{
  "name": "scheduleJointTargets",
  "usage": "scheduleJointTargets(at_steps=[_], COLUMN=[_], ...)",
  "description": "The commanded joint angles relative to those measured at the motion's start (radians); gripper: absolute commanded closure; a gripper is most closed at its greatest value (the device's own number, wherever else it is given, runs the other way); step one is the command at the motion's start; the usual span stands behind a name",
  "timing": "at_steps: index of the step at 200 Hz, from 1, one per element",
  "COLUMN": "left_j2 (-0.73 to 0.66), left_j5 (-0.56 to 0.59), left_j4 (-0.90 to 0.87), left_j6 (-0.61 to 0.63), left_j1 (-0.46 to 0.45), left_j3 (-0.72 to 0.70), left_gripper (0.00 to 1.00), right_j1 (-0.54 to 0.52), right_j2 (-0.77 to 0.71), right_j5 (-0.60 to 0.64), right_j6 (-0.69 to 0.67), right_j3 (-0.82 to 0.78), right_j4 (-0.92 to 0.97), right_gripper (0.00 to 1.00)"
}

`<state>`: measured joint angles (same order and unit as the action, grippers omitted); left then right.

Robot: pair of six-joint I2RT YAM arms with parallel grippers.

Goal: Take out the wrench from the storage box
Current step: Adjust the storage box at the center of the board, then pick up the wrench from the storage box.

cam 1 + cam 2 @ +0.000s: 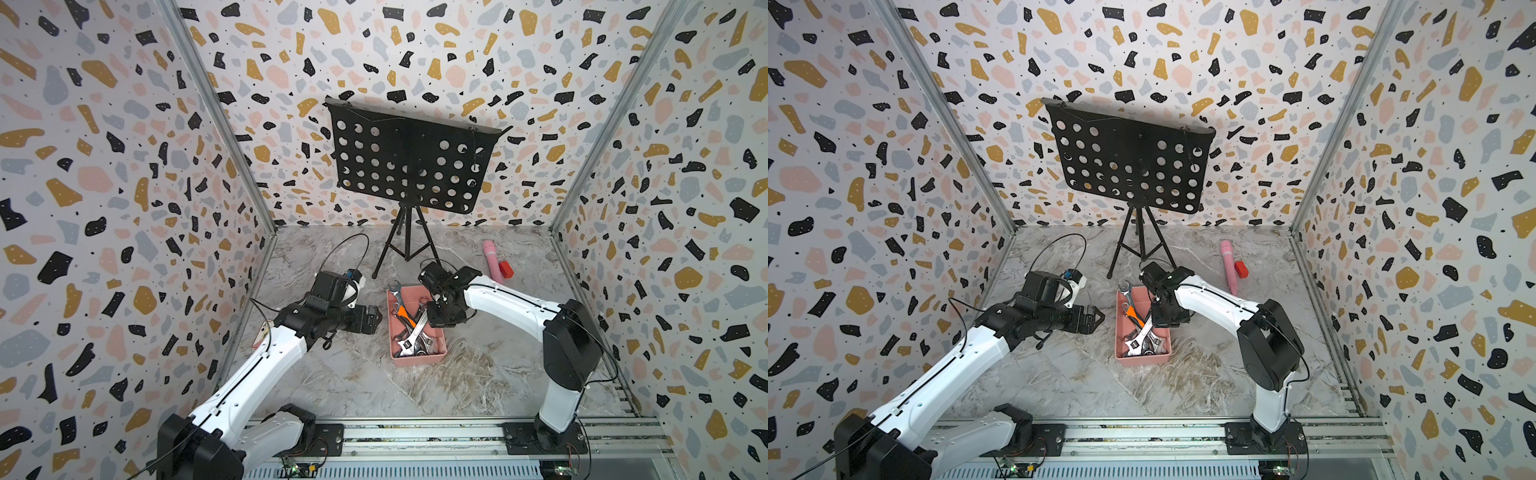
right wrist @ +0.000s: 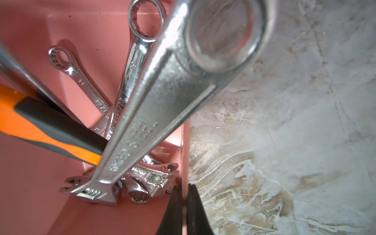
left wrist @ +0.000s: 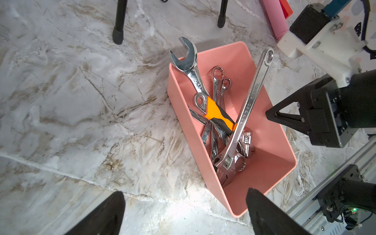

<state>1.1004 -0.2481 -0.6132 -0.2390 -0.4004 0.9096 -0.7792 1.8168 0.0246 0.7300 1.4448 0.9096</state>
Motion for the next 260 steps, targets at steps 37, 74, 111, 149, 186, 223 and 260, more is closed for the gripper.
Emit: scheduleJointTargets(at_steps=[37, 74, 111, 149, 186, 223, 260], left_j2=[0.012, 0.010, 0.003, -0.014, -0.024, -0.025, -0.028], left_j5=[0.009, 0.013, 0.026, 0.034, 0.040, 0.030, 0.028], left_j4=[0.000, -0.006, -0.023, -0.047, -0.052, -0.052, -0.051], left_j6=[0.019, 0.020, 0.030, 0.042, 0.043, 0.038, 0.038], left_j1=[0.000, 0.001, 0.006, 0.010, 0.010, 0.009, 0.009], left_j3=[0.011, 0.026, 0.038, 0.038, 0.035, 0.051, 0.045], left_gripper=[0.03, 0.03, 0.02, 0.01, 0.01, 0.00, 0.00], right_j1=[-0.006, -0.006, -0.008, -0.051, -0.111, -0.114, -0.114], right_j2=[-0.079, -0.136, -0.175, -0.182, -0.109, -0.055, -0.005], right_j5=[0.103, 0.166, 0.111, 0.041, 0.064, 0.103, 0.130], right_j6=[0.058, 0.089, 0.186, 0.426, 0.539, 0.599, 0.589], right_j3=[0.063, 0.066, 0.100, 0.034, 0.016, -0.003, 0.016], right_j4=[0.045, 0.080, 0.062, -0.041, -0.115, -0.145, -0.139], right_gripper=[0.71, 0.66, 0.56, 0.54, 0.53, 0.52, 0.51])
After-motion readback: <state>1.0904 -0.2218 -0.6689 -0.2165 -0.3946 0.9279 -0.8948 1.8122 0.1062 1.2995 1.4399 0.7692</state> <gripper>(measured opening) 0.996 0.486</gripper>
